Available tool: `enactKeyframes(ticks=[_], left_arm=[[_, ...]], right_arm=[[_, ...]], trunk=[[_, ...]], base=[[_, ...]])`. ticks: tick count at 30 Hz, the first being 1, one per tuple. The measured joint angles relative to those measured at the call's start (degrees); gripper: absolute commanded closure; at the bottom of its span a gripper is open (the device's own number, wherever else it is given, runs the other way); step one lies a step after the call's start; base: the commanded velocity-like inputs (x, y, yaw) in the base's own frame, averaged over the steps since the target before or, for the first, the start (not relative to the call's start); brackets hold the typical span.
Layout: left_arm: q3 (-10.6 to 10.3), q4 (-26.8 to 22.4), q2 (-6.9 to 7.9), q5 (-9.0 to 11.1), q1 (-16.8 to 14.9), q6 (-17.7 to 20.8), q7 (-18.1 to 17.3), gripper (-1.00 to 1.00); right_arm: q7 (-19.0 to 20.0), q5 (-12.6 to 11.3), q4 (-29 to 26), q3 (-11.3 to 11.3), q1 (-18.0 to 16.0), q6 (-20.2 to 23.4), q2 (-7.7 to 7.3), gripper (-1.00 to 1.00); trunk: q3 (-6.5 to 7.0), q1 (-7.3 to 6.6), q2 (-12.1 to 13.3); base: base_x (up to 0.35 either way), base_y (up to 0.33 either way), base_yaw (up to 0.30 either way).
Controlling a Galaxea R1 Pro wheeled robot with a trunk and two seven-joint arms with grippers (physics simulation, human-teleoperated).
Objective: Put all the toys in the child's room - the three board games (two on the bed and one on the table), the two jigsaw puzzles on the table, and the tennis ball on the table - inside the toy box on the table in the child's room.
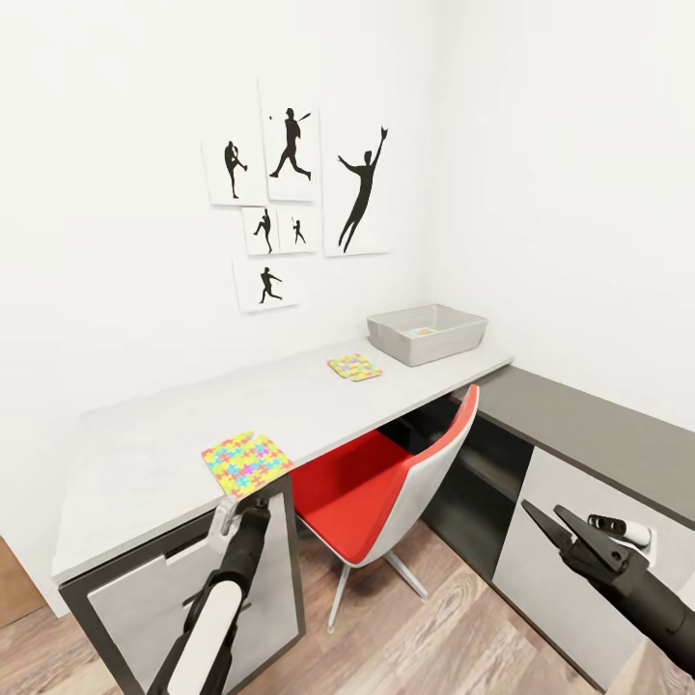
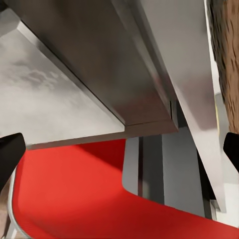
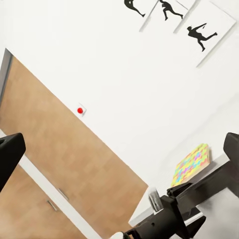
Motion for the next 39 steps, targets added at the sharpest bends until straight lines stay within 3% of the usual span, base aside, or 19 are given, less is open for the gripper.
enactKeyframes(ticks=[39], left_arm=[[-0.5,-0.2,0.0,0.0,0.0,1.0,-0.2,-1.0]], right_arm=[[-0.8,0.1,-0.1,0.0,0.0,0.0,0.35,-1.0]], trunk=[[0.0,0.0,0.0]], base=[[0.0,0.0,0.0]])
